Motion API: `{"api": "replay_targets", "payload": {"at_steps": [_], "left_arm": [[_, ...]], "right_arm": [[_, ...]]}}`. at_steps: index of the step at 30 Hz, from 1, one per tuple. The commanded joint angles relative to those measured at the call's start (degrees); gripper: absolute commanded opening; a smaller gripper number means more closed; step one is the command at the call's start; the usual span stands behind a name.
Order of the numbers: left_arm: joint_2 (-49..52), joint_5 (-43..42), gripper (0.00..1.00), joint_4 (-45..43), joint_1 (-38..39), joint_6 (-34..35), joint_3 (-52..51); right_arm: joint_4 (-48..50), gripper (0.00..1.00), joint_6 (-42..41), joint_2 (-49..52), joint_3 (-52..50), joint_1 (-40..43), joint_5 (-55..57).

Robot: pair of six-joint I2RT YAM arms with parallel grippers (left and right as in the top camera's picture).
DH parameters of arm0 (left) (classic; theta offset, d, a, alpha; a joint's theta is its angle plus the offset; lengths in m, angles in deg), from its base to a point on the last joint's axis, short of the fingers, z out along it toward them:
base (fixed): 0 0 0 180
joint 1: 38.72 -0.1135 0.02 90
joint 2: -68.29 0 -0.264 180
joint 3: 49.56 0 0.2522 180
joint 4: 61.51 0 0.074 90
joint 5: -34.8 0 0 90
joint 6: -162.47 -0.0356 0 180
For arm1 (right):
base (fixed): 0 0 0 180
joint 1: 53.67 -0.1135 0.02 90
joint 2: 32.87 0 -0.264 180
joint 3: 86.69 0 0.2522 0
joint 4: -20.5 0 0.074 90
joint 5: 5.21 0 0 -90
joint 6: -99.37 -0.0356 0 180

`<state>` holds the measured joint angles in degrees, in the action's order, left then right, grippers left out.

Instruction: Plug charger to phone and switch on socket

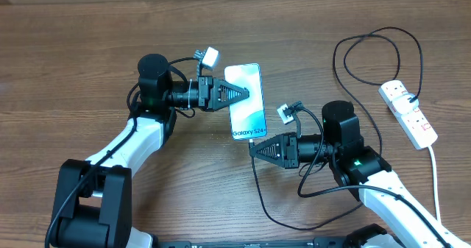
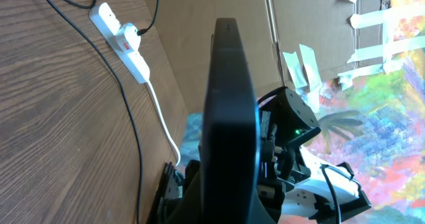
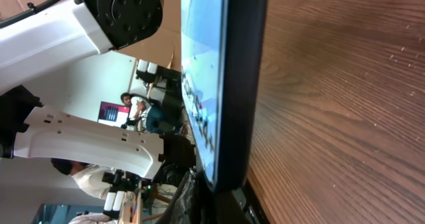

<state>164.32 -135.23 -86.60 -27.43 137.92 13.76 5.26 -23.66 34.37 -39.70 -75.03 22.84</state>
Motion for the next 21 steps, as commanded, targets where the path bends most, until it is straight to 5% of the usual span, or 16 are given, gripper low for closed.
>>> {"api": "replay_targets", "payload": {"at_steps": [1, 21], "left_arm": [[-0.79, 0.11, 0.04, -0.44, 0.55, -1.42, 0.74], [-0.79, 0.66, 0.04, -0.44, 1.53, -2.27, 0.74]], "right_arm": [[0.96, 0.04, -0.22, 0.09, 1.25, 0.44, 0.37], [1.46, 0.04, -0.20, 2.12, 1.25, 0.44, 0.35]]}}
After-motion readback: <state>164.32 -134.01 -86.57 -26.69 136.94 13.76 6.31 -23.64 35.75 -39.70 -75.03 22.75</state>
